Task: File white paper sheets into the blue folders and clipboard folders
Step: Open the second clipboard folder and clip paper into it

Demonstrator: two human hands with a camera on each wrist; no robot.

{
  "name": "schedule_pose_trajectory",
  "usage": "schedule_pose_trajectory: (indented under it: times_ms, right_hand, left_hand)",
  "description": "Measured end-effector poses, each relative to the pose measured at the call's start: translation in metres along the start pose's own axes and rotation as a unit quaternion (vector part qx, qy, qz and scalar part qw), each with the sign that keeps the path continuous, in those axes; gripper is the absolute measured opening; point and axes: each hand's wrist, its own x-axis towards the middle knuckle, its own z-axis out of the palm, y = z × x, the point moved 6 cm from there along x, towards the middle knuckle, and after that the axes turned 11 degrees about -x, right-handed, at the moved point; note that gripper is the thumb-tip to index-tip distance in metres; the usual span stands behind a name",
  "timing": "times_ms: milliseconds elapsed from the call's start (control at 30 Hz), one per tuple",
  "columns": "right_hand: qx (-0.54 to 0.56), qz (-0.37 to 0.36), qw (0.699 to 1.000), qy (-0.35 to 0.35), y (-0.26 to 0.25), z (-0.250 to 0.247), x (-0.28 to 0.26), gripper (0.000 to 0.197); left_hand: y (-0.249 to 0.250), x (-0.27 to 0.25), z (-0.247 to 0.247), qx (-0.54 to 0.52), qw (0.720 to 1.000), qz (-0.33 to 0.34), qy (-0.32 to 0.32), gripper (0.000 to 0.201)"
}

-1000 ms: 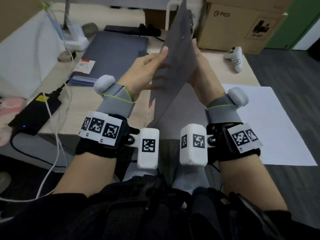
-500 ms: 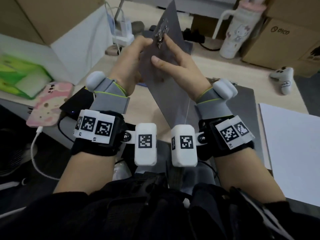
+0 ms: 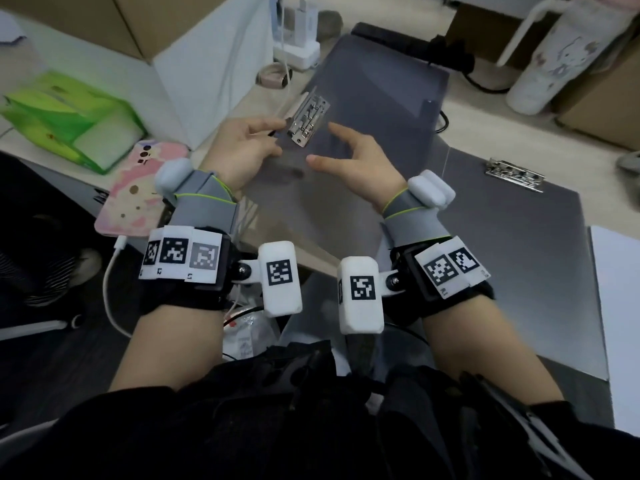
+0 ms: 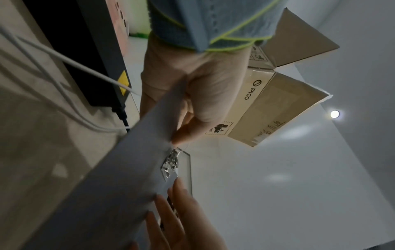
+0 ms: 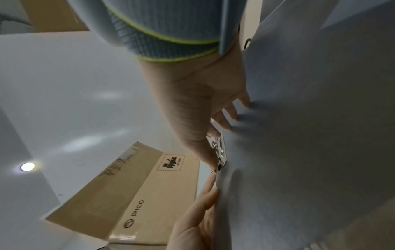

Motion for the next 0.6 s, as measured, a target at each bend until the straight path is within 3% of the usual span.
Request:
schedule_pose_trajectory:
  times_ms: [133, 300, 500, 600]
  right_hand:
    - [-0.098, 0.046, 0.993, 0.045, 0.026, -0.001, 0.007, 0.086]
    - [-0.188, 0.238, 0.953, 0.018, 0.085, -0.007, -0.001, 0.128]
    - [-0.227, 0.248, 0.941, -0.035, 0.106, -0.003, -0.001, 0.141]
    - [-0.229, 0.244, 0.941, -0.048, 0.110, 0.000, -0.001, 0.142]
  left_hand:
    - [-0.011, 0.008, -0.005, 0.081, 0.996, -0.012, 0.017, 0.039]
    - [-0.031, 0.021, -0.002, 0.179, 0.983, -0.044, -0.007, 0.056]
    - [-0.040, 0.035, 0.009, 0.208, 0.977, -0.020, 0.049, 0.025]
    - [-0.041, 0.042, 0.011, 0.223, 0.971, -0.016, 0.082, 0.026]
